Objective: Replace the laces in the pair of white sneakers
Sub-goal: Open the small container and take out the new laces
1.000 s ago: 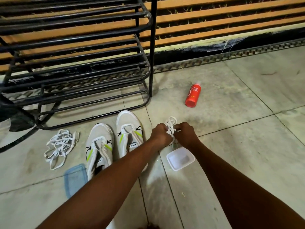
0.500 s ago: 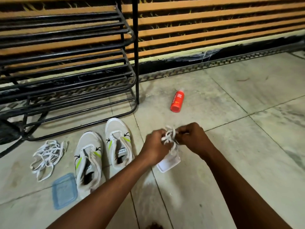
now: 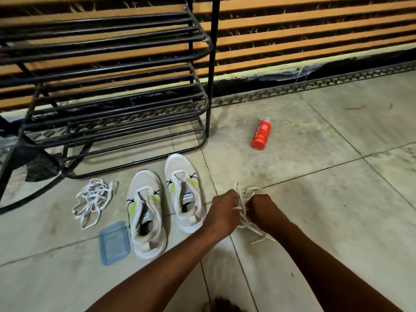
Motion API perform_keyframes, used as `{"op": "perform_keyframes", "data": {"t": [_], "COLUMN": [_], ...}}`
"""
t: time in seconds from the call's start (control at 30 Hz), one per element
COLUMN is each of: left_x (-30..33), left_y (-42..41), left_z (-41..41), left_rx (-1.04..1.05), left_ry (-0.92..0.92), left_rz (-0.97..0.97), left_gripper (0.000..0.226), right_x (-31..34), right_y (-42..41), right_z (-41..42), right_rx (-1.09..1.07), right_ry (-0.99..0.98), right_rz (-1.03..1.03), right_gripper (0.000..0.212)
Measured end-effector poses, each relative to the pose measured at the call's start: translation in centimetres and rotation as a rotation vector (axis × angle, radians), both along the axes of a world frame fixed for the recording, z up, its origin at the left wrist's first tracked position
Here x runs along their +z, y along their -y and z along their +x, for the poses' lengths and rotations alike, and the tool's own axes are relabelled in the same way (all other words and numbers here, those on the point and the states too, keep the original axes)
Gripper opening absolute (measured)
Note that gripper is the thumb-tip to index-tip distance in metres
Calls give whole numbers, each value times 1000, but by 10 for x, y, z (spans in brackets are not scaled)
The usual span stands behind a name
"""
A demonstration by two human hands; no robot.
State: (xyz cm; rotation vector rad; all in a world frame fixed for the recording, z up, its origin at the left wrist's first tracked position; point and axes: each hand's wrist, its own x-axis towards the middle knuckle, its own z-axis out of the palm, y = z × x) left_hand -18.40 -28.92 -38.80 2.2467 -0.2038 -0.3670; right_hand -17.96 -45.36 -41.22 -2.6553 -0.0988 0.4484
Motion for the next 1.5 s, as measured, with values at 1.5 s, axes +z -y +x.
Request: {"op": "perform_keyframes", "data": {"t": [1.5], "left_x": [-39], "left_y": [-5], "left_z": [-25], "left_rx": [-112], "left_ry": [148], "left_rz": [58], "left_gripper": [43], "right_x": [-1], "right_y": [52], "right_z": [-50], "right_rx": [-175], "right_ry": [-14], "right_rz": [521], "right_gripper": [13]}}
